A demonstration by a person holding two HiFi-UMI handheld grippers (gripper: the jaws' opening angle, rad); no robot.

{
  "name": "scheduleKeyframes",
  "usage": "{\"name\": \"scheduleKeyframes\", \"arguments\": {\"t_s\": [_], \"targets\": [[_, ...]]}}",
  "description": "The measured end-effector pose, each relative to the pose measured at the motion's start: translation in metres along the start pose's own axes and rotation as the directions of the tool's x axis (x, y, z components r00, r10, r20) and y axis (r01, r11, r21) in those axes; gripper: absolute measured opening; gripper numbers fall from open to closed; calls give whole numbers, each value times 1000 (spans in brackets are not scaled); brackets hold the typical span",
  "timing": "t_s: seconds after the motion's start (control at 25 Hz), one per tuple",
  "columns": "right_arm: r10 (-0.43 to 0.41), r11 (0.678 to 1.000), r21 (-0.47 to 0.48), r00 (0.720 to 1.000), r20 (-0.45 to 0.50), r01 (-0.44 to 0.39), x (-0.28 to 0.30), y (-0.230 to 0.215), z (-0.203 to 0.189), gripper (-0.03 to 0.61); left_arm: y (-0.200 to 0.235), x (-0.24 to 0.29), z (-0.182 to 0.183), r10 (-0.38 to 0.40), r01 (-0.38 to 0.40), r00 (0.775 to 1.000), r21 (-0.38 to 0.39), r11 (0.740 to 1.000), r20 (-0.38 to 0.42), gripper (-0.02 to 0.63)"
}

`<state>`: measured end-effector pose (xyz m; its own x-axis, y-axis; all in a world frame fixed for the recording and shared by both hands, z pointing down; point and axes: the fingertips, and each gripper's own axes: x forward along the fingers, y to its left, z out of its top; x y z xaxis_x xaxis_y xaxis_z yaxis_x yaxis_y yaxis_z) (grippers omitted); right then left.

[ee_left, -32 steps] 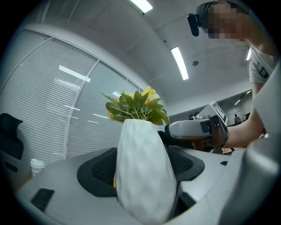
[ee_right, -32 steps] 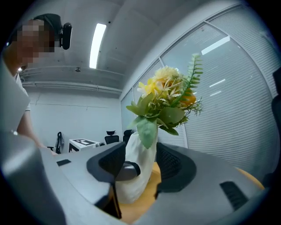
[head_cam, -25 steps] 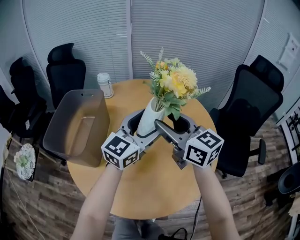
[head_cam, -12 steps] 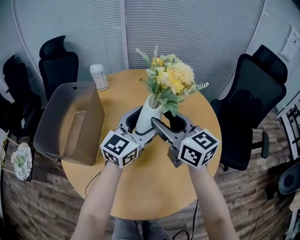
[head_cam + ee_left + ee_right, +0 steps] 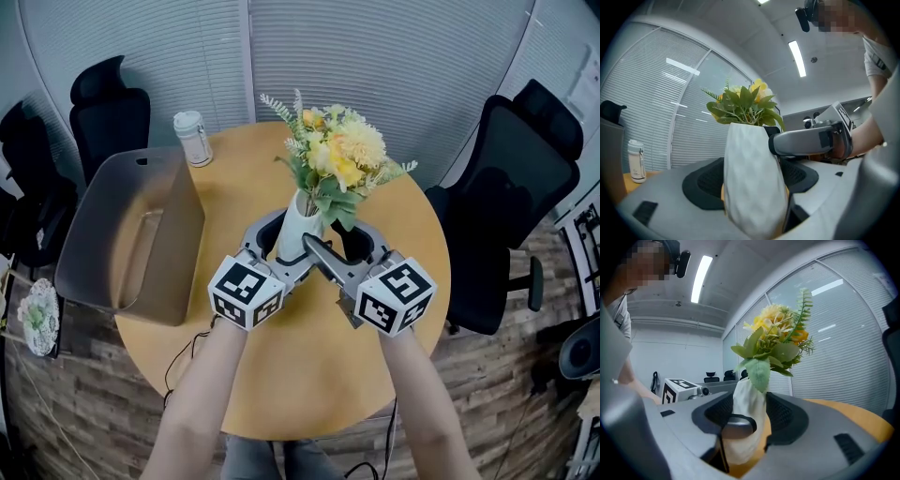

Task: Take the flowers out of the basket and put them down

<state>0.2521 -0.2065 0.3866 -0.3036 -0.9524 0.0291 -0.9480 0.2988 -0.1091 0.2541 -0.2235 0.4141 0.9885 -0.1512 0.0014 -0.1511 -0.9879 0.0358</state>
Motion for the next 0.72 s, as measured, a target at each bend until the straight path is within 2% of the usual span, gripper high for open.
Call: {"name": "scheduleKeyframes", "arguments": {"t_s": [0.4,0.72], "targets": [[-6,995,-96,1000,27,9,9,-1,-33,239,9,1,-35,8,-8,1000,8,1000,-3,368],[-30,978,-202,996,85,46,12,-3,-46,239,15,7,-51,31,-33,999,68,997,34,368]]}}
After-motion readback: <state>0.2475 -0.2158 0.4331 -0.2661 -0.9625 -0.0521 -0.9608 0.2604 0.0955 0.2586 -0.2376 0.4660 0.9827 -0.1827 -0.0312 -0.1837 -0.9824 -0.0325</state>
